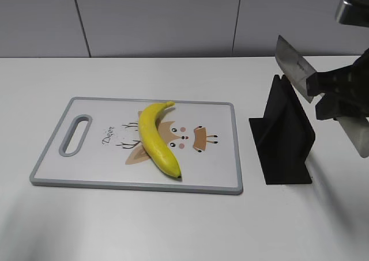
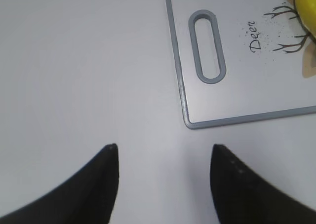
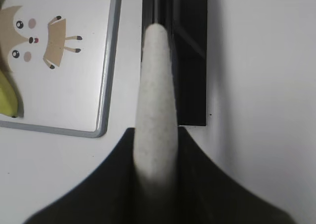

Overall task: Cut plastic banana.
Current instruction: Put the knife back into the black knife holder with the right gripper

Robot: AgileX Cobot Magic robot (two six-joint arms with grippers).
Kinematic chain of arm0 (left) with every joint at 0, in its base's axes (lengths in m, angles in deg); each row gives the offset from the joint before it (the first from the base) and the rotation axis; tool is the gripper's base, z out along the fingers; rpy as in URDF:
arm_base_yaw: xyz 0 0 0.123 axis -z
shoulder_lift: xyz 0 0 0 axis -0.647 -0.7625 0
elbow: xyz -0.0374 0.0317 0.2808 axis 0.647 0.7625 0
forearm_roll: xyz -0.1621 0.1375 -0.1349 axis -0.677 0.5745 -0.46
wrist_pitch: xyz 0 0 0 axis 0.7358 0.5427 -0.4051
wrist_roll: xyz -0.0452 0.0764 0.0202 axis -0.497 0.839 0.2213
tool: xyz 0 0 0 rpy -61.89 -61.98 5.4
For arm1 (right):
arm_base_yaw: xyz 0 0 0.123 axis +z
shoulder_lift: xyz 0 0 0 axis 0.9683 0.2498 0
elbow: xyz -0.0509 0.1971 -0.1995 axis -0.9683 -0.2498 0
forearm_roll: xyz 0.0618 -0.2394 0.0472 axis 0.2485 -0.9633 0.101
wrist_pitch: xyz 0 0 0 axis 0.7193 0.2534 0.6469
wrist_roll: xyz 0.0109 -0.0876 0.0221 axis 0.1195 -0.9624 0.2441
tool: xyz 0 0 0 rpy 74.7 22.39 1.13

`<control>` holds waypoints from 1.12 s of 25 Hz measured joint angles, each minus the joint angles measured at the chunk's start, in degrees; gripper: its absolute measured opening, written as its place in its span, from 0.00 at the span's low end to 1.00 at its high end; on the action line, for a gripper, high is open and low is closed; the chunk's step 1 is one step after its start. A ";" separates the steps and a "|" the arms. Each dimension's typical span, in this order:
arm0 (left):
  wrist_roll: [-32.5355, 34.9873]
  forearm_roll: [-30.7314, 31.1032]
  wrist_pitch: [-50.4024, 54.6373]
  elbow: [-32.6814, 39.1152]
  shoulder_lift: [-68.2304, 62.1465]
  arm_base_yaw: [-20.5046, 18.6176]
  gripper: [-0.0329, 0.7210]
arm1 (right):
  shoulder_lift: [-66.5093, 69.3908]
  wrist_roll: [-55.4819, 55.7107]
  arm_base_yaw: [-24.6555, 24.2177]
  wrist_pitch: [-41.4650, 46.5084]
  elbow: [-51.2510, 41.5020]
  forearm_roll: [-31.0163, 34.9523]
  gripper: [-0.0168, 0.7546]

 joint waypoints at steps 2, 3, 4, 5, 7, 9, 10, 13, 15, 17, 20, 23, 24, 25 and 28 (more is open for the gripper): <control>-0.06 0.00 -0.08 0.11 0.00 0.00 0.81 | 0.54 0.00 0.00 -0.01 -0.05 0.19 0.25; -0.06 0.00 -0.21 0.11 0.00 0.00 0.81 | 0.67 0.00 0.00 -0.01 -0.09 0.19 0.25; -0.06 0.00 -0.32 0.11 0.05 0.00 0.81 | 0.80 0.00 0.00 -0.01 -0.16 0.19 0.25; -0.10 0.00 -0.37 0.11 0.05 0.00 0.81 | 0.93 0.00 0.00 -0.01 -0.16 0.19 0.25; -0.10 0.00 -0.51 0.11 0.06 0.00 0.81 | 1.38 0.00 0.00 -0.01 -0.16 0.24 0.25; -0.10 0.00 -0.80 0.11 0.06 0.00 0.81 | 1.91 0.00 0.00 -0.01 -0.16 0.24 0.25; -0.10 0.00 -0.91 0.11 0.06 0.00 0.81 | 2.33 0.00 0.00 -0.01 -0.16 0.24 0.25; -0.10 0.00 -1.18 0.11 0.06 0.00 0.81 | 3.91 0.00 0.00 0.07 -0.16 0.24 0.25; -0.10 0.00 -1.23 0.11 0.06 0.00 0.81 | 5.04 0.00 0.00 0.07 -0.16 0.37 0.25; -0.18 0.00 -1.31 0.11 0.06 0.00 0.81 | 6.09 0.00 0.00 0.07 -0.16 0.74 0.25; -0.23 0.00 -1.37 0.11 0.06 0.00 0.81 | 7.45 0.00 0.00 0.07 -0.16 2.04 0.25; -0.23 0.00 -1.49 0.11 0.06 0.00 0.81 | 8.62 0.00 0.00 0.00 -0.16 3.80 0.25; -0.23 0.00 -1.49 0.11 0.06 0.00 0.81 | 8.86 0.00 0.00 0.00 -0.16 4.02 0.25; -0.23 0.00 -1.49 0.11 0.06 0.00 0.81 | 8.87 -0.05 0.00 0.00 -0.16 4.20 0.25; -0.23 0.00 -1.49 0.11 0.06 0.00 0.81 | 8.87 -0.05 0.00 0.00 -0.16 4.25 0.25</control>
